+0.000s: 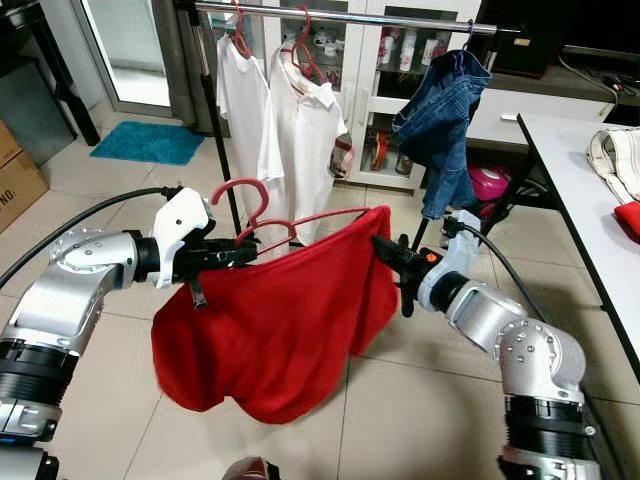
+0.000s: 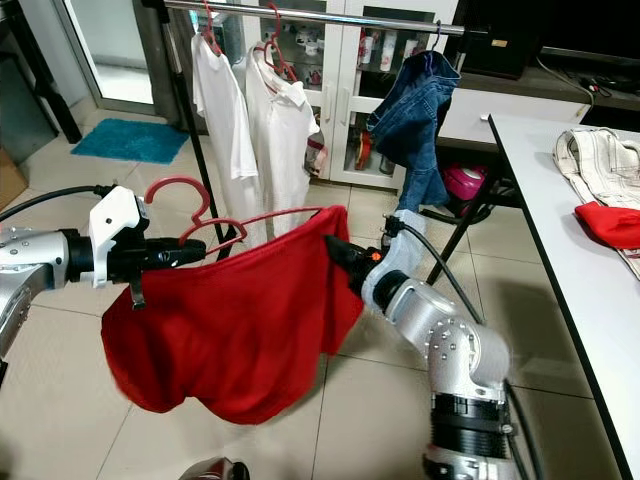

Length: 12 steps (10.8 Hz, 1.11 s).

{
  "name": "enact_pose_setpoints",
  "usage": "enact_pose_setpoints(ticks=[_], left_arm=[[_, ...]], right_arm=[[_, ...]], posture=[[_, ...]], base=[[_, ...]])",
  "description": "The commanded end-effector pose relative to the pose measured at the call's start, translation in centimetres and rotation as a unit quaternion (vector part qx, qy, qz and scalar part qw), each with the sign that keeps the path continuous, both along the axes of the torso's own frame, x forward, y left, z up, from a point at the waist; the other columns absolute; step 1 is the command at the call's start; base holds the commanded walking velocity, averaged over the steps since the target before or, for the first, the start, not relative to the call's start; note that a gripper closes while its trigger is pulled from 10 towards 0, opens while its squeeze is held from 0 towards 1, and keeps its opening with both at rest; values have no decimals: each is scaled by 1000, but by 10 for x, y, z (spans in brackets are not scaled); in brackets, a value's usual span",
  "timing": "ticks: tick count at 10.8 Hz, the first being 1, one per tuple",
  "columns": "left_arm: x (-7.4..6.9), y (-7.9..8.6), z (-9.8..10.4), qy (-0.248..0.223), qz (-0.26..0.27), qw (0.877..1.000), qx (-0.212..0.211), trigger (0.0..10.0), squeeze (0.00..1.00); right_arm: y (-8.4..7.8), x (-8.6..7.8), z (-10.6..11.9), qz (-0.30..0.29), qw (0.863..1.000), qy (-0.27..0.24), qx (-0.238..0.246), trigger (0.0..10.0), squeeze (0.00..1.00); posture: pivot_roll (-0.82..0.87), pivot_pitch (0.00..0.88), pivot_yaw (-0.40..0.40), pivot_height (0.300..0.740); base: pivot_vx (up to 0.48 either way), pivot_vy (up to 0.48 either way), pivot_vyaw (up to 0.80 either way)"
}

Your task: Hang hanger

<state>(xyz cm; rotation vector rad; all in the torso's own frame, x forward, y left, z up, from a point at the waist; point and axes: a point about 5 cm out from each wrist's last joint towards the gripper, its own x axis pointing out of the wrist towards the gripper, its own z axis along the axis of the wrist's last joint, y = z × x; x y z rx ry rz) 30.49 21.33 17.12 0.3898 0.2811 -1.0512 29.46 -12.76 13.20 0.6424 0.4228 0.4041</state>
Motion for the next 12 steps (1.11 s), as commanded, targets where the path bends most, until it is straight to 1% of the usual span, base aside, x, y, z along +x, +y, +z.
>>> enact_pose_setpoints(ticks=[1, 2, 3, 4, 6, 8, 11, 12], left_arm=[[-1, 2, 10, -10, -5, 1000, -5, 0, 0], [-2, 1, 8, -1, -9, 1000, -8, 0, 0], [-4, -1, 6, 11, -15, 1000, -12, 0, 0], [-4, -2, 5, 15, -17, 1000, -12, 0, 0], [-5, -5, 5, 23, -23, 999, -16, 0, 0], [-5, -7, 7, 26, -33, 999, -18, 0, 0], [-6, -12, 9, 31, -43, 998, -23, 0, 0], [-5, -11, 9, 31, -43, 998, -21, 0, 0]], right_arm=[[0, 2, 13, -6, 1000, -14, 8, 10000, 1000], [3, 3, 14, -9, 1000, -9, -1, 10000, 1000], [7, 4, 18, -8, 1000, -12, -8, 10000, 0], [8, 4, 20, -7, 1000, -15, -8, 10000, 0], [10, 2, 16, -2, 999, -2, -41, 10000, 0], [10, 2, 11, -3, 999, 12, -52, 10000, 0], [12, 4, 11, -2, 999, 14, -50, 10000, 0], [12, 4, 12, -1, 999, 14, -48, 9647, 0]], posture=[[-4, 0, 3, 740], [-4, 0, 4, 740], [-2, 0, 3, 740], [-4, 0, 8, 740], [-8, 0, 16, 740], [-10, 0, 19, 740], [-8, 0, 20, 740], [-7, 0, 19, 740]], base=[[0, 0, 0], [0, 0, 0], [0, 0, 0], [0, 0, 0], [0, 0, 0], [0, 0, 0], [0, 0, 0], [0, 0, 0]])
